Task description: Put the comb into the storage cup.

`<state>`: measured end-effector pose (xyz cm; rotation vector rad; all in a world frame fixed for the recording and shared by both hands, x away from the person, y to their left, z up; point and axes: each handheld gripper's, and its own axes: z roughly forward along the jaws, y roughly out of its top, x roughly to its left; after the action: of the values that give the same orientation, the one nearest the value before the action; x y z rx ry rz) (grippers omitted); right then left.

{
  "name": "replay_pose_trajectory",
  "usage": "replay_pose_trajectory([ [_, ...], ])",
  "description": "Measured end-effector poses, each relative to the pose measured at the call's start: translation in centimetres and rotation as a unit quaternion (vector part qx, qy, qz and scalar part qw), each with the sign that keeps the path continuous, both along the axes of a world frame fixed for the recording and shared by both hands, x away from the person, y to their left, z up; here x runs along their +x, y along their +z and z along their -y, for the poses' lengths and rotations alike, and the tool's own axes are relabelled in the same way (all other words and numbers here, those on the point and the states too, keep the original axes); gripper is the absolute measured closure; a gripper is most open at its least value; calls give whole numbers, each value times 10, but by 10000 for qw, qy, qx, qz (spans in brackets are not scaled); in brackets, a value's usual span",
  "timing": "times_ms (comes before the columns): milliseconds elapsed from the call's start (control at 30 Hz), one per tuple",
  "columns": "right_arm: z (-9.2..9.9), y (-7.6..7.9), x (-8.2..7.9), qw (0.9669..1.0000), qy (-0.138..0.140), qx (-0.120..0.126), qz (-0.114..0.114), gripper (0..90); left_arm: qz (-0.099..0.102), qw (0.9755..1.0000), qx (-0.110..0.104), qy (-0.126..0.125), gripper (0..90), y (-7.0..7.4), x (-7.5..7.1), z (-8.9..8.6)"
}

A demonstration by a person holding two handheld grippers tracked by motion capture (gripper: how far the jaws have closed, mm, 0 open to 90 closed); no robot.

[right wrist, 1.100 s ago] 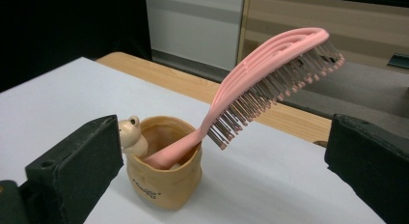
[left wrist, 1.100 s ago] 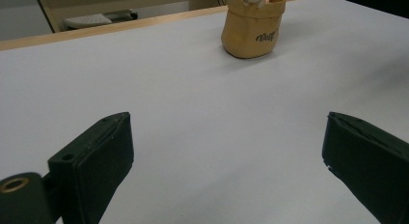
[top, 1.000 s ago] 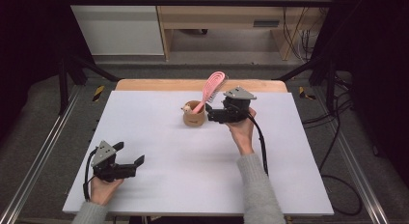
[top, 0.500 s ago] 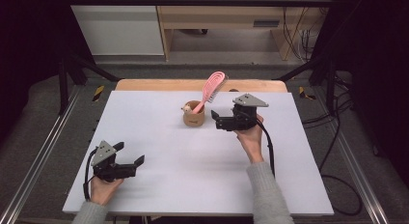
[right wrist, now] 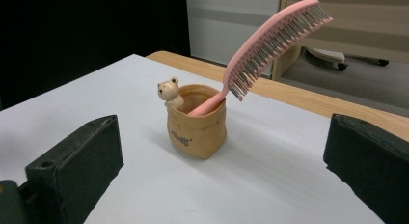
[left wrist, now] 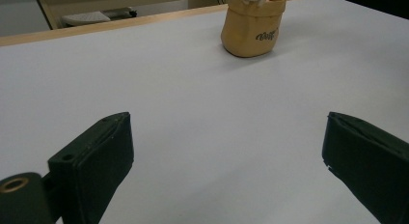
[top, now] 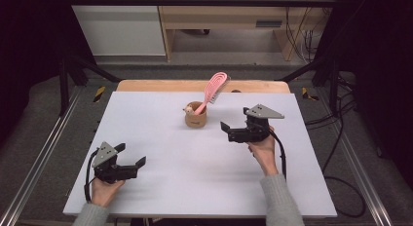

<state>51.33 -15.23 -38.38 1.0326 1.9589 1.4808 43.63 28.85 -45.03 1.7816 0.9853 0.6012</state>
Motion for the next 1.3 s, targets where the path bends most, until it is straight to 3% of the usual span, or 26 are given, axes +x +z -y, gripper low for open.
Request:
replay_pose_trajectory([
  [200,17,-8,-9,9997,97,206,-36,5,0,10000,7,2,41,0,0,0],
  [500,37,-22,-22,9994,194,283,62,5,-8,10000,38,-4,41,0,0,0],
  [1033,64,-47,-41,9995,216,168,-129,5,1,10000,44,-27,41,-1,0,1],
  [1300,78,-55,-51,9996,254,123,-72,6,5,10000,41,-46,41,-1,0,1],
])
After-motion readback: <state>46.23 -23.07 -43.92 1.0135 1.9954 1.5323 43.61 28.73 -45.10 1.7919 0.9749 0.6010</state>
